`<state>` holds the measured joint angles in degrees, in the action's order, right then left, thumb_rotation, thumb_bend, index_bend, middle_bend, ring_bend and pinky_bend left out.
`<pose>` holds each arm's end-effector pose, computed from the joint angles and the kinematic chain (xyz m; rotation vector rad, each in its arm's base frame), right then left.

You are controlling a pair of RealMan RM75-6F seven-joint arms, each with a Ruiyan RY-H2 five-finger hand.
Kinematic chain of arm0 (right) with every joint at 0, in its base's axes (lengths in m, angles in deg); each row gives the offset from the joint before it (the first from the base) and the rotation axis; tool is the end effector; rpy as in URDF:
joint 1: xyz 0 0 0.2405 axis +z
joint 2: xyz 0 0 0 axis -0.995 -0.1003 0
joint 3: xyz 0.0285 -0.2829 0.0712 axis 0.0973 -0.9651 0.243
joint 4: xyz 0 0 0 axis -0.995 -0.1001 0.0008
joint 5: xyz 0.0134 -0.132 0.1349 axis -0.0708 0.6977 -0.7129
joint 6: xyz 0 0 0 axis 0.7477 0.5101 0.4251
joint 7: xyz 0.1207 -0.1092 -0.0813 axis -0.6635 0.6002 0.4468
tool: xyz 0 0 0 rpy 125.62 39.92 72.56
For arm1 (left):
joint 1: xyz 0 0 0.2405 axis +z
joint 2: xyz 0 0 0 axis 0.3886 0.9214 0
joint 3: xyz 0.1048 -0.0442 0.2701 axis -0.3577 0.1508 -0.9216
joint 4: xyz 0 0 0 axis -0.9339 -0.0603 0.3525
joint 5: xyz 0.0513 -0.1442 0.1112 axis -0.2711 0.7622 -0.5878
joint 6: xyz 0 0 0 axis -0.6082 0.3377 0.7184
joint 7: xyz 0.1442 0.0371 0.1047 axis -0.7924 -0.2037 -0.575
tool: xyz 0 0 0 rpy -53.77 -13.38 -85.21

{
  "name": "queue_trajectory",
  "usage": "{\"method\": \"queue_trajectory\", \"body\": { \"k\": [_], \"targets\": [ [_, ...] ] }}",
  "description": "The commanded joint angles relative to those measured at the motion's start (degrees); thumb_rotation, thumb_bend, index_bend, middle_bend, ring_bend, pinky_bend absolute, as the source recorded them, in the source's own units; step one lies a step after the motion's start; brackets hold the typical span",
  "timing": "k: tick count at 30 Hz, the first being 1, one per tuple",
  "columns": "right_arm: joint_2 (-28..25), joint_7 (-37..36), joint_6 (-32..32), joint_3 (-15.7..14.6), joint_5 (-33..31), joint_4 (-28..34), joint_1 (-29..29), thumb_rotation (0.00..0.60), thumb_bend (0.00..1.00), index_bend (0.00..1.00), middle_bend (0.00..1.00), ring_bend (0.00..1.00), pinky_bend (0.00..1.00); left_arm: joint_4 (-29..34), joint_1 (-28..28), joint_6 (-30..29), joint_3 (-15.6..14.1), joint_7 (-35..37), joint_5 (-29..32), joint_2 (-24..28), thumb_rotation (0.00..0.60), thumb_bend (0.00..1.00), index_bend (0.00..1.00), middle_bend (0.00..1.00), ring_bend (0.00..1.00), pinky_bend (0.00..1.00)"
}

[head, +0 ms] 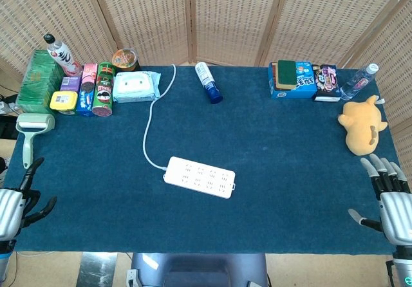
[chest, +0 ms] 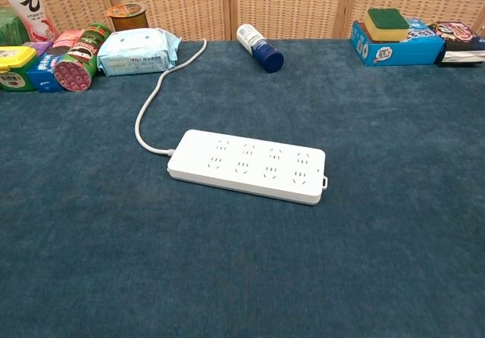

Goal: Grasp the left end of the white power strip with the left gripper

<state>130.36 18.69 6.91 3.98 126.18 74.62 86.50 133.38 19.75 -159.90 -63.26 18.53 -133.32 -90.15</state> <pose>-0.2915 -0.2059 0.2399 1.3655 -0.8650 0.9681 -0.3003 0.2033 0.1848 -1.3957 -0.8837 -1.1920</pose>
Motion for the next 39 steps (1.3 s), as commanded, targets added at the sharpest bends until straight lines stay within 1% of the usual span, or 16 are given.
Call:
{"method": "queue_trajectory", "body": {
  "k": [1, 4, 8, 10, 15, 22, 23, 24, 27, 29, 35, 39],
  "targets": [
    [-0.01, -0.07, -0.15, -0.02, 0.0, -0.01, 0.06, 0.6, 0.0, 0.06, 0.02, 0.01, 0.0, 0.13, -2.4, 3.75, -0.25, 0.78, -0.26, -1.35, 0.6, 0.49, 0.09, 1.0, 1.0, 1.0],
    [0.07, -0.43, -0.91, -0.03, -0.3, -0.13, 0.39, 0.6, 0.0, 0.06, 0.02, 0.01, 0.0, 3.37, -5.19, 9.47, 0.41, -0.75, 2.34, -1.24, 0.6, 0.52, 0.2, 1.0, 1.0, 1.0],
    [0.14, -0.86, -1.75, 0.07, -0.89, -0.45, 0.77, 0.6, 0.0, 0.06, 0.02, 0.01, 0.0, 8.2, -8.71, 15.81, 2.51, -6.7, 7.21, -2.18, 0.6, 0.52, 0.26, 1.0, 1.0, 1.0],
    [0.16, -1.04, -2.14, 0.09, -1.2, -0.63, 0.91, 0.6, 0.0, 0.06, 0.02, 0.01, 0.0, 10.1, -9.94, 17.95, 3.23, -9.52, 9.39, -2.66, 0.6, 0.52, 0.3, 1.0, 1.0, 1.0],
    [0.17, -1.58, -2.86, 0.15, -1.78, -0.97, 1.2, 0.6, 0.0, 0.06, 0.02, 0.01, 0.0, 12.24, -12.95, 21.55, 5.17, -16.75, 14.29, -6.08, 0.6, 0.52, 0.31, 1.0, 1.0, 1.0],
    [0.23, -1.92, -3.92, 0.13, -2.49, -1.25, 1.61, 0.6, 0.0, 0.06, 0.02, 0.01, 0.0, 12.75, -17.92, 27.72, 7.51, -22.21, 22.06, -10.62, 0.6, 0.52, 0.31, 1.0, 1.0, 1.0],
    [0.24, -1.91, -4.06, 0.11, -2.56, -1.25, 1.67, 0.6, 0.0, 0.06, 0.02, 0.01, 0.0, 12.6, -18.76, 28.73, 7.83, -22.78, 23.28, -11.32, 0.6, 0.52, 0.31, 1.0, 1.0, 1.0],
    [0.25, -2.01, -4.32, 0.07, -2.61, -1.23, 1.77, 0.6, 0.0, 0.06, 0.02, 0.01, 0.0, 11.42, -21.17, 31.84, 8.02, -25.0, 25.2, -13.44, 0.6, 0.52, 0.31, 1.0, 1.0, 1.0],
    [0.2, -2.36, -4.47, 0.06, -2.7, -1.39, 1.85, 0.6, 0.0, 0.06, 0.02, 0.01, 0.0, 9.82, -23.72, 32.93, 8.38, -30.26, 29.45, -17.51, 0.6, 0.52, 0.31, 1.0, 1.0, 1.0],
    [0.15, -2.6, -4.55, 0.08, -2.84, -1.46, 1.87, 0.6, 0.0, 0.06, 0.02, 0.01, 0.0, 9.6, -24.6, 32.65, 8.46, -32.48, 31.28, -19.14, 0.6, 0.52, 0.31, 1.0, 1.0, 1.0],
    [-0.05, -3.39, -5.03, 0.13, -3.24, -1.68, 2.07, 0.6, 0.0, 0.06, 0.02, 0.01, 0.0, 8.72, -27.37, 32.24, 8.84, -38.12, 37.13, -22.99, 0.6, 0.52, 0.31, 1.0, 1.0, 1.0],
    [-0.14, -3.72, -5.28, 0.18, -3.51, -1.8, 2.18, 0.6, 0.0, 0.06, 0.02, 0.01, 0.0, 7.38, -29.11, 31.7, 8.78, -41.22, 39.05, -25.09, 0.6, 0.52, 0.31, 1.0, 1.0, 1.0]
  ]
}}
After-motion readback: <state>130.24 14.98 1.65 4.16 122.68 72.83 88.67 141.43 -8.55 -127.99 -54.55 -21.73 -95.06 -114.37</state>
